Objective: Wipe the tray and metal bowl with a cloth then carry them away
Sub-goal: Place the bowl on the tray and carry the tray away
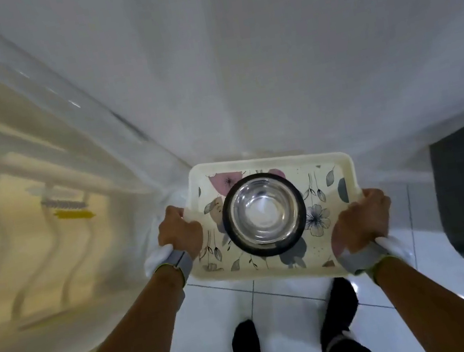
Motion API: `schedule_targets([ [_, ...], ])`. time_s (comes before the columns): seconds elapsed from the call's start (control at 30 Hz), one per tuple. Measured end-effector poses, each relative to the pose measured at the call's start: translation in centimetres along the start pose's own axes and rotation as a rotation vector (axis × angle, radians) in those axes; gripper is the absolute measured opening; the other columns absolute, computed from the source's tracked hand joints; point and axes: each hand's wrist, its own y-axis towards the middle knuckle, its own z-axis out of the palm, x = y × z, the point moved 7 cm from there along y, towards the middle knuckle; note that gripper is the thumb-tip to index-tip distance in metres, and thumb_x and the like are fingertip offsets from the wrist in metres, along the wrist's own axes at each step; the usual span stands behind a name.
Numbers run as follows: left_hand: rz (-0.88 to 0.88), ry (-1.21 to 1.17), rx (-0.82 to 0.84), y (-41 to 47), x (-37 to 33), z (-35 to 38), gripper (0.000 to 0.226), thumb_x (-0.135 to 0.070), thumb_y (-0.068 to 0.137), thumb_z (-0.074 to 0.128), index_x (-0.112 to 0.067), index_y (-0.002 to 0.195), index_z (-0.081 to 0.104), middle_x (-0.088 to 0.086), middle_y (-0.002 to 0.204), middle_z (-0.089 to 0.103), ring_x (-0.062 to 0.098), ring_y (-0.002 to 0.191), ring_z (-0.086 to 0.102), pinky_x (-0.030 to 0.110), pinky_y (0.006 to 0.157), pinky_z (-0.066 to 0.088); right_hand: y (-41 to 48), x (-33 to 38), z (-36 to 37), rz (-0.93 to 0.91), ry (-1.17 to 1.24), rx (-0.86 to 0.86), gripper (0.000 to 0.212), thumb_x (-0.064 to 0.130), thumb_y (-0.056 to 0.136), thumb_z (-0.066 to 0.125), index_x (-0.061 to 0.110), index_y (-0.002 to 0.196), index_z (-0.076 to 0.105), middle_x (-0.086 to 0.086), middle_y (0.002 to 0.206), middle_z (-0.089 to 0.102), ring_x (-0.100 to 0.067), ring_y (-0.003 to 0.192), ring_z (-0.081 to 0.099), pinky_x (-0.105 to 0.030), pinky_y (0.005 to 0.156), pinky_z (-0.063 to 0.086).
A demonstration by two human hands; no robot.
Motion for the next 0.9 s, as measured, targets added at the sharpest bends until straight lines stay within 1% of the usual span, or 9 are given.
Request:
schedule_targets([
  [0.13, 0.059, 0.065, 0.008, 6.1, 4.5, 6.7, 0.016, -0.011, 0.081, 0.057, -0.016, 0.096, 0.054, 0.009, 0.095, 0.064, 0.032, 0.082, 0.06, 0.034, 0.069, 0.049, -0.3, -5.1, 9.6, 0.073, -0.053, 0.084, 0.035, 0.008, 0.074, 0.047, 0.005, 0.108, 0.05, -0.016, 0.108, 0.05, -0.037, 0.095, 0.053, -0.042, 0.075, 0.046],
  [0.33, 0.147, 0.109, -0.013, 13.9, 8.5, 18.1, 0.017, -0.011, 0.084, 0.059, -0.009, 0.101, 0.057, 0.015, 0.102, 0.064, 0.038, 0.092, 0.06, 0.031, 0.069, 0.04, 2.5, -12.0, 21.3, 0.094, -0.038, -0.054, 0.018, 0.006, 0.077, 0.059, 0.003, 0.095, 0.057, -0.019, 0.099, 0.057, -0.041, 0.082, 0.061, -0.047, 0.065, 0.055],
  [0.4, 0.167, 0.119, 0.01, 16.8, 9.4, 22.3, 0.02, -0.013, 0.084, 0.062, -0.009, 0.103, 0.057, 0.015, 0.106, 0.063, 0.039, 0.095, 0.059, 0.031, 0.07, 0.041, 3.9, -13.9, 24.6, 0.078, -0.007, -0.11, 0.021, 0.024, 0.083, 0.062, 0.005, 0.091, 0.059, -0.018, 0.094, 0.059, -0.039, 0.077, 0.062, -0.04, 0.061, 0.053],
  [0.47, 0.169, 0.119, 0.014, 19.5, 10.2, 26.2, 0.022, -0.013, 0.082, 0.063, -0.01, 0.104, 0.057, 0.015, 0.108, 0.063, 0.039, 0.097, 0.059, 0.033, 0.074, 0.046, 5.5, -15.6, 28.1, 0.028, 0.041, -0.155, 0.045, 0.052, 0.085, 0.056, 0.007, 0.085, 0.061, -0.017, 0.084, 0.062, -0.036, 0.068, 0.063, -0.035, 0.055, 0.049],
  [0.5, 0.171, 0.111, 0.015, 20.8, 10.6, 28.4, 0.022, -0.013, 0.081, 0.063, -0.01, 0.102, 0.057, 0.015, 0.107, 0.063, 0.039, 0.096, 0.059, 0.035, 0.076, 0.047, 6.6, -16.6, 30.0, 0.013, 0.051, -0.155, 0.049, 0.056, 0.084, 0.055, 0.008, 0.083, 0.061, -0.016, 0.081, 0.063, -0.034, 0.066, 0.064, -0.033, 0.054, 0.049],
  [0.57, 0.156, 0.095, 0.028, 22.5, 11.2, 30.8, 0.018, -0.013, 0.081, 0.061, -0.012, 0.098, 0.057, 0.014, 0.104, 0.062, 0.037, 0.092, 0.059, 0.034, 0.075, 0.047, 8.0, -17.7, 32.3, 0.031, 0.005, -0.113, 0.036, 0.045, 0.083, 0.061, 0.01, 0.084, 0.062, -0.016, 0.082, 0.064, -0.034, 0.068, 0.064, -0.036, 0.057, 0.053],
  [0.67, 0.177, 0.073, 0.029, 25.2, 12.0, 35.0, 0.014, -0.015, 0.082, 0.06, -0.012, 0.095, 0.056, 0.012, 0.1, 0.062, 0.034, 0.086, 0.059, 0.035, 0.074, 0.051, 9.7, -19.3, 35.7, 0.073, -0.034, -0.078, 0.014, 0.013, 0.075, 0.065, 0.004, 0.085, 0.062, -0.019, 0.088, 0.065, -0.036, 0.074, 0.065, -0.04, 0.064, 0.054],
  [0.83, 0.258, 0.109, 0.011, 27.8, 11.5, 38.1, 0.017, -0.016, 0.082, 0.06, -0.011, 0.097, 0.056, 0.014, 0.102, 0.064, 0.035, 0.091, 0.061, 0.031, 0.072, 0.044, 11.5, -21.0, 38.6, 0.06, -0.052, 0.027, 0.027, 0.005, 0.077, 0.061, -0.004, 0.102, 0.056, -0.025, 0.104, 0.059, -0.041, 0.093, 0.059, -0.039, 0.072, 0.043],
  [0.9, 0.27, 0.122, -0.001, 28.4, 11.3, 38.8, 0.017, -0.017, 0.081, 0.06, -0.011, 0.097, 0.057, 0.014, 0.101, 0.064, 0.035, 0.091, 0.062, 0.033, 0.074, 0.049, 12.0, -21.5, 40.0, 0.049, -0.089, 0.11, 0.03, 0.007, 0.077, 0.058, 0.0, 0.107, 0.053, -0.022, 0.106, 0.055, -0.039, 0.097, 0.056, -0.037, 0.072, 0.041],
])
